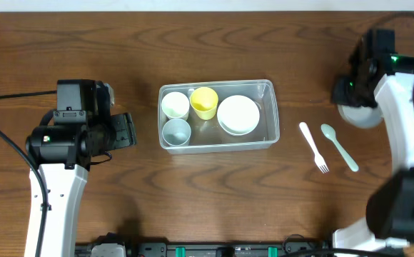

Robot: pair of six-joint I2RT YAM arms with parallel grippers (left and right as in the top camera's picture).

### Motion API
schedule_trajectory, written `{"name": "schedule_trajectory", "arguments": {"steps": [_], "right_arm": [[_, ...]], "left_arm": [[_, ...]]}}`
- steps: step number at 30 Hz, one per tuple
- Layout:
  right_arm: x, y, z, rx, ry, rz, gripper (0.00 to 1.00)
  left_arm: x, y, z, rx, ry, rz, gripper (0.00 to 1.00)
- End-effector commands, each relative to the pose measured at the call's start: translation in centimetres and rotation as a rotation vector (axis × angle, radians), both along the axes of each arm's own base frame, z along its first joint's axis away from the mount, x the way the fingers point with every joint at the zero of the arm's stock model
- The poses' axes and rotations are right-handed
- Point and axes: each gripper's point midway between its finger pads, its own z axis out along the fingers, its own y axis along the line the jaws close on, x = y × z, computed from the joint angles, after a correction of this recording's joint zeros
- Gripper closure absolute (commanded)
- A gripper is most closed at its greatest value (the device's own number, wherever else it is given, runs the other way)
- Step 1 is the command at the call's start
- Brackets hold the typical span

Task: Pack container
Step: 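Stack the pale blue bowl onto the white bowl in the container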

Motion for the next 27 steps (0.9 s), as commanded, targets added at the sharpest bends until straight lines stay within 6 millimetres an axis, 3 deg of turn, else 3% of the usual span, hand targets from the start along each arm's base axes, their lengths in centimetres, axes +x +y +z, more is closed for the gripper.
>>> {"name": "schedule_trajectory", "arguments": {"steps": [1,4,8,11,14,19,23,27], "right_arm": [[-0.3,6.0,5.2,-0.001,-0.145,0.288,0.99],[-1.8,11.4,6.5,-0.022,-0.175,0.506,0.99],[-4.3,18.5,6.0,-0.022,-0.163,0.730,0.99],[-5.9,22.5,5.0,-0.026,-0.149,0.858,0.99],[-6.6,25.4,3.4,-0.043,-0.126,0.935,0.99],[-6.8,27.5,-0.3,-0.061,-0.048,0.987,0.99],[-6.6,27.8,-3.2,-0.074,0.027,0.995,0.99],[-6.2,27.4,-4.6,-0.102,0.058,0.984,0.99]], "left_arm": [[-0.2,0.2,0.1,0.004,-0.003,0.008,0.34],[-0.2,0.2,0.1,0.004,-0.003,0.008,0.34],[-0.2,0.2,0.1,0.003,-0.002,0.008,0.34],[-0.2,0.2,0.1,0.003,-0.002,0.008,0.34],[-0.2,0.2,0.1,0.003,-0.002,0.008,0.34],[-0.2,0.2,0.1,0.003,-0.002,0.008,0.34],[-0.2,0.2,0.1,0.004,-0.002,0.008,0.34],[-0.2,0.2,0.1,0.004,-0.002,0.008,0.34]]}}
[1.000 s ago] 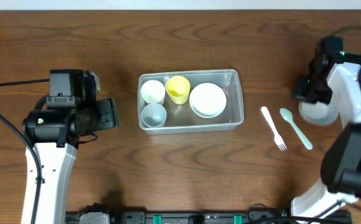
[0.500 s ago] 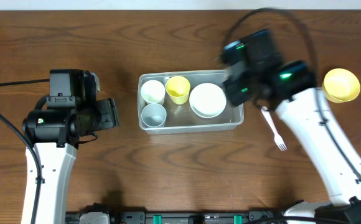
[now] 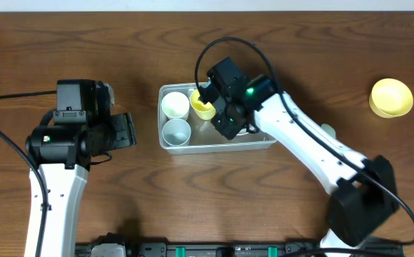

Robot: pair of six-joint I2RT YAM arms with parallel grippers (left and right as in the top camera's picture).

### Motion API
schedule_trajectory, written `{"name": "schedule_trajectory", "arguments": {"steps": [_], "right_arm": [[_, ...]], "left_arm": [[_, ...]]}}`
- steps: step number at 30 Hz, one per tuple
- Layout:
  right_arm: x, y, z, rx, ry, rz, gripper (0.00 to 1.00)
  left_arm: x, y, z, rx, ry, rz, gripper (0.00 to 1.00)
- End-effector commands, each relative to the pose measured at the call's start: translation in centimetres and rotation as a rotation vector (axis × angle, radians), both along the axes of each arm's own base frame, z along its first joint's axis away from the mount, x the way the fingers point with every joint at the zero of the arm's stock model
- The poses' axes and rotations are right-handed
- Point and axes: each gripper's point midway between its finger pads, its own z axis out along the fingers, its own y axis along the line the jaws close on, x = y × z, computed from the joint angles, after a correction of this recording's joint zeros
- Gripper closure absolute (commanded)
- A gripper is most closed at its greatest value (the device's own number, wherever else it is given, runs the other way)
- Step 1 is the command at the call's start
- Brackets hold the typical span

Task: Pack container
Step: 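Stack the pale blue bowl onto the white bowl in the container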

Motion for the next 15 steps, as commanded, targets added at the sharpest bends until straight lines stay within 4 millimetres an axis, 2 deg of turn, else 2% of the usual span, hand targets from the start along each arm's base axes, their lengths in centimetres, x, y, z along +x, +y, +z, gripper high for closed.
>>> {"name": "schedule_trajectory", "arguments": {"steps": [1,5,8,10,15], "right_arm": [[0.4,-0.3,-0.5,-0.034,-0.017,0.011,0.99],[1.0,-0.5,-0.4,-0.049,-0.047,0.002,0.97],[1.4,-1.0,-0.4,-0.073,-0.065,-0.006,0.63],[1.5,-1.2,-0.3,-0.086,-0.074,-0.010,0.55],[1.8,-1.6,-0.1,-0.076,-0.074,-0.055,0.56]], "left_arm": [[-0.2,0.2,0.1,0.004,-0.003,0.008,0.34],[-0.2,0.2,0.1,0.004,-0.003,0.008,0.34],[-0.2,0.2,0.1,0.004,-0.003,0.008,0.34],[-0.2,0.2,0.1,0.004,-0.003,0.008,0.34],[-0.2,0.2,0.1,0.004,-0.003,0.008,0.34]]}}
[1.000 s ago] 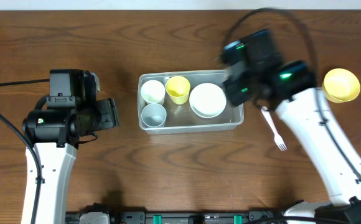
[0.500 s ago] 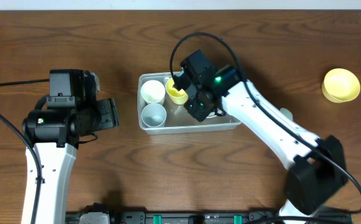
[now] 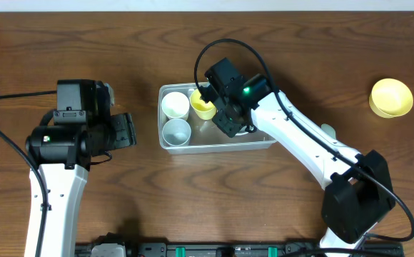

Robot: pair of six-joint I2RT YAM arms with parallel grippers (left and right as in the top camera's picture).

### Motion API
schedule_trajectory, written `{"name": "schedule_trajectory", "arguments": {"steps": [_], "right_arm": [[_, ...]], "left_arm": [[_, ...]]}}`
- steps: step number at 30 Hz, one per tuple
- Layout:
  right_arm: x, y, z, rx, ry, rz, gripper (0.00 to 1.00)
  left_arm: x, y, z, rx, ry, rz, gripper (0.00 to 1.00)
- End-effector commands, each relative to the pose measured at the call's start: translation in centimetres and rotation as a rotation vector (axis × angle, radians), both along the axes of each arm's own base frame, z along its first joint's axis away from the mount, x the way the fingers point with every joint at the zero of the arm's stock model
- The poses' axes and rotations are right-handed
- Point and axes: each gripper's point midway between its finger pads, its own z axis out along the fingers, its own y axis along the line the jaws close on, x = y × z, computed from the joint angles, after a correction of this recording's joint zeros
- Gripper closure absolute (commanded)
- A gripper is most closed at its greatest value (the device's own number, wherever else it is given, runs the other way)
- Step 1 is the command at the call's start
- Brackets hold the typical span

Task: Pack container
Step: 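Stack the pale blue bowl onto the white bowl in the container, then move right gripper to the yellow bowl and grasp its rim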

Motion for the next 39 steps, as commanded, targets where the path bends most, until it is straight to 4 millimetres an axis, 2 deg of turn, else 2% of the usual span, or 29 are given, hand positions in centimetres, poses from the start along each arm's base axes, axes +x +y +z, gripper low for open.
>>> {"name": "schedule_trajectory", "arguments": {"steps": [1,5,8,9,12,14,17,21,24,28,33,39], "right_arm": [[0.7,-0.8,0.6,0.004,-0.023,-0.061,0.57],[2.2,-3.0,2.9,0.045,-0.077,-0.211,0.56],[4.1,-6.7,6.2,0.106,-0.151,-0.393,0.53],[4.8,-8.8,7.5,0.135,-0.179,-0.474,0.50],[6.2,-14.9,10.2,0.188,-0.242,-0.687,0.32],[6.8,-19.4,11.2,0.202,-0.273,-0.816,0.30],[7.1,-26.4,11.3,0.188,-0.300,-0.985,0.28],[7.4,-33.4,10.3,0.155,-0.320,-1.124,0.29],[8.1,-36.4,8.8,0.139,-0.316,-1.144,0.30],[8.9,-38.6,5.9,0.102,-0.278,-1.152,0.29],[9.4,-40.0,1.4,0.067,-0.195,-1.164,0.29],[9.1,-41.5,-3.2,0.040,-0.102,-1.201,0.28]], "left_arm": [[-0.2,0.2,0.1,0.004,-0.003,0.008,0.34],[-0.2,0.2,0.1,0.004,-0.003,0.008,0.34],[-0.2,0.2,0.1,0.004,-0.003,0.008,0.34],[-0.2,0.2,0.1,0.004,-0.003,0.008,0.34],[-0.2,0.2,0.1,0.004,-0.003,0.008,0.34],[-0.2,0.2,0.1,0.004,-0.003,0.008,0.34],[-0.2,0.2,0.1,0.004,-0.003,0.008,0.34],[-0.2,0.2,0.1,0.003,-0.003,0.008,0.34],[-0.2,0.2,0.1,0.004,-0.002,0.008,0.34],[-0.2,0.2,0.1,0.003,-0.003,0.008,0.34],[-0.2,0.2,0.1,0.004,-0.003,0.008,0.34],[-0.2,0.2,0.1,0.004,-0.002,0.008,0.34]]}}
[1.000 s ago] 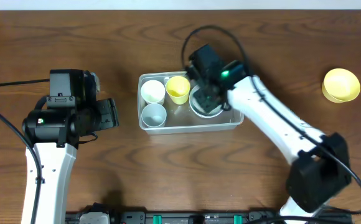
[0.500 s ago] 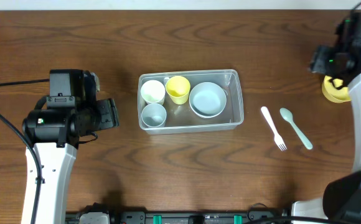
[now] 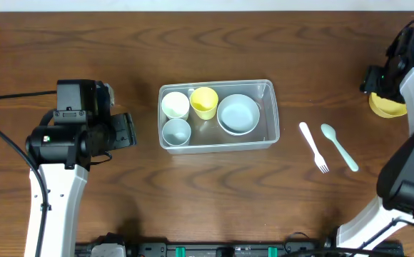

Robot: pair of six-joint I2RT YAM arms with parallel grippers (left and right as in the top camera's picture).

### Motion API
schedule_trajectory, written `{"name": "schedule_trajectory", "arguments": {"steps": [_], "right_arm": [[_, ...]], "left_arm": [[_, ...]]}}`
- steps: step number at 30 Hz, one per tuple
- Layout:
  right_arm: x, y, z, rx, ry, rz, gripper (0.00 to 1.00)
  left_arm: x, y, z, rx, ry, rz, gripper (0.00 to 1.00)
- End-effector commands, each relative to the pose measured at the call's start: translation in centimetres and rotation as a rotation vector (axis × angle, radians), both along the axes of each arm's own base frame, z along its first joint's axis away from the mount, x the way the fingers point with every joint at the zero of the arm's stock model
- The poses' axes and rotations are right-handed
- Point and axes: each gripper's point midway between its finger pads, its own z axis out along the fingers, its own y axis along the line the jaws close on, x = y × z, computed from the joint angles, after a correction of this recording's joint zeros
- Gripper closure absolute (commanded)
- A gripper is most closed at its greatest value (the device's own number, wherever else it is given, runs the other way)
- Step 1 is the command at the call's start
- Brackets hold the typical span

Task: Pack container
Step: 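Move right gripper to the yellow bowl and grasp its rim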

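Observation:
A clear plastic container (image 3: 268, 89) sits mid-table. Inside stand a white cup (image 3: 175, 105), a yellow cup (image 3: 204, 102) and a grey-blue cup (image 3: 176, 131). A pale blue bowl (image 3: 238, 114) fills the right half, its white rim suggesting a white bowl beneath. A white fork (image 3: 313, 146) and a mint spoon (image 3: 339, 146) lie to the right of the container. At the far right my right gripper (image 3: 380, 84) hangs over a yellow bowl (image 3: 391, 108), its fingers hidden. My left gripper (image 3: 125, 130) rests left of the container, holding nothing.
The wooden table's far edge runs along the top of the view. The right arm's white links run down the right side of the overhead view. A black rail lies along the near edge.
My right arm was reaching over the container's bowl area; now it is back at the far right, over the yellow bowl. A pale blue bowl shows in the container. The left arm has not moved.
First my right gripper was at the far right on a grey-blue bowl, and the container held a white bowl. Then at two moments the arm reached over the container, the yellow bowl bare at the right. Now the blue bowl lies in the container, the gripper over the yellow bowl.

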Motion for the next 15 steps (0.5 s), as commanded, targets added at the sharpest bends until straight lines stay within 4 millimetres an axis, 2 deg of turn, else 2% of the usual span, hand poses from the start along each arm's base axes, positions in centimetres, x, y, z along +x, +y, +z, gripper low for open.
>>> {"name": "schedule_trajectory", "arguments": {"steps": [1,6,9,12,15], "right_arm": [[-0.4,-1.5,-2.4,0.013,0.047,-0.017,0.29],[-1.2,-2.3,-5.9,0.044,0.116,-0.040,0.31],[-1.4,-2.0,-7.4,0.077,0.139,-0.038,0.34],[-1.3,-2.0,-7.7,0.077,0.139,-0.038,0.45],[-1.1,-2.1,-7.6,0.075,0.132,-0.037,0.61]], "left_arm": [[-0.2,0.2,0.1,0.004,-0.003,0.008,0.34],[-0.2,0.2,0.1,0.004,-0.003,0.008,0.34],[-0.2,0.2,0.1,0.004,-0.002,0.008,0.34],[-0.2,0.2,0.1,0.004,-0.002,0.008,0.34],[-0.2,0.2,0.1,0.003,-0.002,0.009,0.34]]}}
